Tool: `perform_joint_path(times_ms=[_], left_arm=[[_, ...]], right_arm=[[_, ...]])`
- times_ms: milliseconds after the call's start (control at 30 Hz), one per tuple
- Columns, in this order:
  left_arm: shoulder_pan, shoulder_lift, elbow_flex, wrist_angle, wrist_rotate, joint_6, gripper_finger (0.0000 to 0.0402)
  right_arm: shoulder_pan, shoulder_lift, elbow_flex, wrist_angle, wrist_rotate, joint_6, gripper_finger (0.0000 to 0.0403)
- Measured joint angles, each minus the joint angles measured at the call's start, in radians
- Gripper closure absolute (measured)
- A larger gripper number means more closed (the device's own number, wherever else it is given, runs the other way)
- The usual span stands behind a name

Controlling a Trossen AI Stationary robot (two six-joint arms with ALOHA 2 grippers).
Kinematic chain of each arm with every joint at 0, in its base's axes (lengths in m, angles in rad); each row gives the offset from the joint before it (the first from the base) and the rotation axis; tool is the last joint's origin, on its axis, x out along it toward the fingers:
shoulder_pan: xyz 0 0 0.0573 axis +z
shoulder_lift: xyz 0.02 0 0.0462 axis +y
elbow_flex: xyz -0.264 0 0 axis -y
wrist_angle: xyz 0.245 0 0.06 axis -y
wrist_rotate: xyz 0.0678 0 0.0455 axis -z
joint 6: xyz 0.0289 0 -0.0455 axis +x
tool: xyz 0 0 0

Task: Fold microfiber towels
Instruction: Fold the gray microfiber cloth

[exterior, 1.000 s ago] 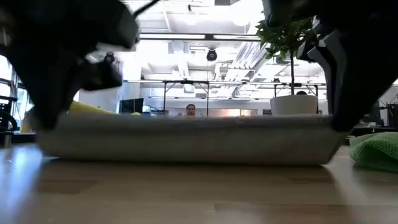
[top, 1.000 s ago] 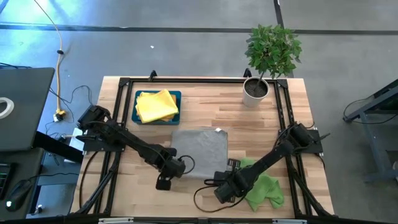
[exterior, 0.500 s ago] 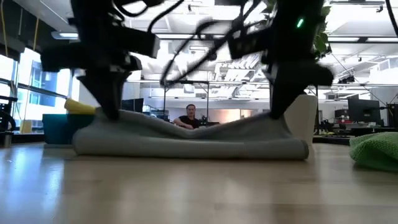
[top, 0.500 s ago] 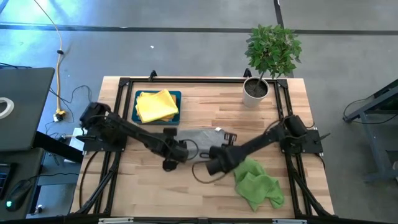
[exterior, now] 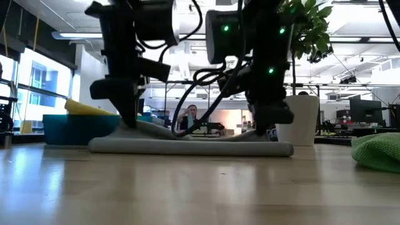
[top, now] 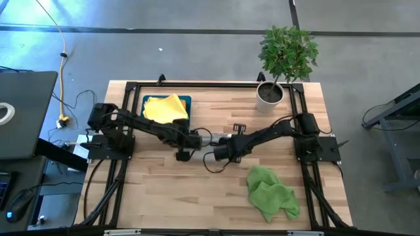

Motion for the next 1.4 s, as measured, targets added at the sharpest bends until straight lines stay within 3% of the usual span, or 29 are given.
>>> perform_joint_path(times_ms=[167, 500, 733, 933, 1000, 1233, 1400], left_arm=[[0.039, 0.0, -0.036, 0.052, 0.006, 0.025, 0.0391], [0.071, 0.0, -0.037, 0.087, -0.066, 0.046, 0.0322], [0.075, 0.0, -0.036, 0.067, -0.212, 0.027, 0.0273], [0.074, -0.001, -0.036, 0.064, -0.305, 0.009, 0.0272], [0.07, -0.001, -0.031, 0.055, -0.242, 0.016, 0.0276], [-0.007, -0.002, -0.008, 0.039, 0.177, 0.121, 0.0282], [-0.066, -0.002, -0.04, 0.083, 0.151, 0.126, 0.0282]], right_arm=[[-0.038, 0.0, -0.021, 0.036, 0.0, -0.029, 0.038], [-0.058, -0.002, -0.021, -0.02, 0.079, -0.018, 0.0274], [-0.049, -0.074, -0.021, -0.043, 0.091, 0.033, 0.0278], [-0.014, -0.152, -0.02, -0.006, 0.013, 0.153, 0.0293], [0.008, -0.153, -0.02, 0.032, -0.007, 0.176, 0.0297], [0.085, -0.146, -0.102, 0.177, -0.048, 0.213, 0.0302], [0.115, -0.147, -0.219, 0.303, -0.07, 0.303, 0.0302]])
